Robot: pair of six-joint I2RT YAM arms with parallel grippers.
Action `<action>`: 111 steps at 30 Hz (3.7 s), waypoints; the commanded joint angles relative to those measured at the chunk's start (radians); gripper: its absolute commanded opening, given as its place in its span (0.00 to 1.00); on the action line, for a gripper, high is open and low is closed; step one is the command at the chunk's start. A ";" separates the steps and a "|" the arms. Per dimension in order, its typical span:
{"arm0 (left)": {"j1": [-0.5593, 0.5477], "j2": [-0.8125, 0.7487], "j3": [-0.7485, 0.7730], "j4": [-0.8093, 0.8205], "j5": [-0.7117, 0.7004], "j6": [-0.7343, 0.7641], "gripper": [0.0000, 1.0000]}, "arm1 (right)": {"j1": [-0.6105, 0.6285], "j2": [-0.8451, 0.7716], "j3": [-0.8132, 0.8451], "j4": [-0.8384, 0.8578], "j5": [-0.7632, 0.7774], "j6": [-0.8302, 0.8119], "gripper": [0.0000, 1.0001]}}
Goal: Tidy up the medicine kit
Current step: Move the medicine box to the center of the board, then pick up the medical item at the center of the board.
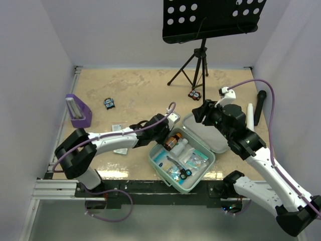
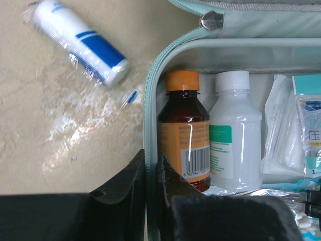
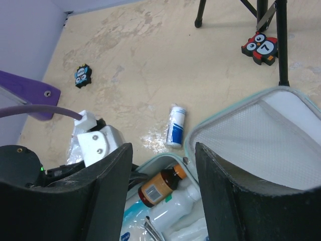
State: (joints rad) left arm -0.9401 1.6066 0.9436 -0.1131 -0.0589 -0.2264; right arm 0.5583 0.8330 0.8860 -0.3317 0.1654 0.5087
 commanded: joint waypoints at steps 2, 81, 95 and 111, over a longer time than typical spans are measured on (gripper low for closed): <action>0.015 -0.140 -0.077 -0.051 0.064 -0.080 0.00 | 0.003 -0.006 0.024 0.036 0.003 0.005 0.57; 0.389 -0.488 -0.287 -0.240 -0.314 -0.482 0.00 | 0.005 0.466 -0.118 0.402 0.012 0.146 0.57; 0.397 -0.594 -0.298 -0.220 -0.298 -0.427 0.55 | 0.003 0.797 0.082 0.462 0.124 0.131 0.73; 0.396 -0.662 -0.347 -0.198 -0.309 -0.458 0.57 | -0.043 1.029 0.254 0.382 0.149 0.318 0.74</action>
State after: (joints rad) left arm -0.5503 0.9665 0.6067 -0.3527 -0.3557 -0.6731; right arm 0.5354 1.8507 1.0706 0.0559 0.2806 0.7498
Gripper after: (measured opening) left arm 0.565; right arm 0.746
